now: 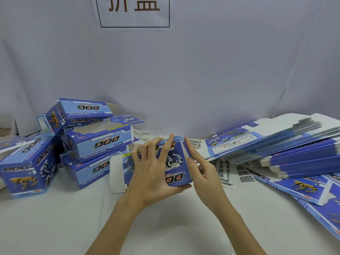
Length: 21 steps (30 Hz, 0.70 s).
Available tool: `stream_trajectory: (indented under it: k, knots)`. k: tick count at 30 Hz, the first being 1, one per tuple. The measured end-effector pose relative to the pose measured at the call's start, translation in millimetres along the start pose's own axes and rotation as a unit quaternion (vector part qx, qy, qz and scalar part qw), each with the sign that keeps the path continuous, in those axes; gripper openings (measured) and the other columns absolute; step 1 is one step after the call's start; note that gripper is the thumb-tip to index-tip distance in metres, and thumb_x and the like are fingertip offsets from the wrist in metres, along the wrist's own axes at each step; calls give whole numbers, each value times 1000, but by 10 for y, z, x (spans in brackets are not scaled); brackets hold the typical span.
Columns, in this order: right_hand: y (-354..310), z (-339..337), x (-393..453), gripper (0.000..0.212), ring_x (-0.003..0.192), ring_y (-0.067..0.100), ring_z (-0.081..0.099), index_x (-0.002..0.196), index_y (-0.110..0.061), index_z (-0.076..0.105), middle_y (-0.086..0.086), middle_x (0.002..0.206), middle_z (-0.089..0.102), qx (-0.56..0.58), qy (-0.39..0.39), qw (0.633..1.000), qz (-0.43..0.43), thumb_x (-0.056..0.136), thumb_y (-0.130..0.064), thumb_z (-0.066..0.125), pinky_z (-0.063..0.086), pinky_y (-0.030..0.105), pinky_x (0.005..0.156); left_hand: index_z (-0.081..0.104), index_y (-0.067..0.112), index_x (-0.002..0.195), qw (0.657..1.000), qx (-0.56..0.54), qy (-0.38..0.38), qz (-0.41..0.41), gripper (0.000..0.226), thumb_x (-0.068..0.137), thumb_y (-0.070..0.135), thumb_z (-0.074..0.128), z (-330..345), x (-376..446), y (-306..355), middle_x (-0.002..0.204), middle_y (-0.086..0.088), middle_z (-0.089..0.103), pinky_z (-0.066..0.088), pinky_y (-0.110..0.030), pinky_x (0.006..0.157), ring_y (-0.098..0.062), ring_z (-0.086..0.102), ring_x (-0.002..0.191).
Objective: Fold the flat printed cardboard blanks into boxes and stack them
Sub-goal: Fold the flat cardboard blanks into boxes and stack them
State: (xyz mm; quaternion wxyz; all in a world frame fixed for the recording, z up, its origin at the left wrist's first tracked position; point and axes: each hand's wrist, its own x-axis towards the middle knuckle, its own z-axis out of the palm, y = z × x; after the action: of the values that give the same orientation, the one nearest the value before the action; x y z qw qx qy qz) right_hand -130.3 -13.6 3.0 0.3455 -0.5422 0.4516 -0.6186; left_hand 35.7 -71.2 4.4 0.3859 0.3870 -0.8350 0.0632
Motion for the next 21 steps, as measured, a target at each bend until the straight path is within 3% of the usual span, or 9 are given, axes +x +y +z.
stream_trajectory:
  k: [4, 9, 13, 17, 21]
  knots:
    - [38, 21, -11, 50, 119, 23, 71, 152, -53, 48, -1, 142, 64, -26, 0, 1000, -11, 112, -23, 48, 63, 45, 91, 18, 30, 165, 1000, 0, -2, -1, 121, 68, 98, 46, 3, -2, 6, 153, -4, 39, 27, -58, 119, -23, 35, 142]
    - [27, 26, -8, 49, 126, 8, 66, 154, -51, 46, -2, 146, 60, -33, -6, 999, -24, 107, -36, 52, 61, 27, 89, 18, 31, 164, 1000, -10, 13, -12, 116, 71, 99, 38, -2, 10, -26, 151, -4, 40, 31, -60, 116, -25, 38, 140]
    - [28, 17, -4, 48, 128, 15, 66, 155, -46, 48, 2, 147, 60, -16, -15, 999, -24, 108, -32, 52, 62, 36, 95, 14, 34, 164, 1000, -8, 6, -8, 119, 69, 100, 42, -8, 8, -29, 153, -3, 39, 31, -62, 115, -25, 38, 140]
    - [18, 10, -30, 50, 129, 7, 63, 156, -47, 45, -4, 147, 59, -37, -14, 998, -42, 107, -36, 51, 60, 24, 91, 15, 32, 164, 1000, -4, 2, -9, 118, 70, 99, 41, -6, 10, -33, 153, -4, 39, 31, -64, 114, -26, 38, 141]
    - [-3, 16, -43, 47, 133, 8, 61, 154, -55, 43, -11, 148, 58, -28, -22, 999, -41, 111, -37, 46, 59, 32, 97, 18, 31, 165, 1000, -8, 11, -4, 118, 71, 97, 45, -24, 12, -15, 153, -3, 39, 29, -61, 116, -24, 36, 141]
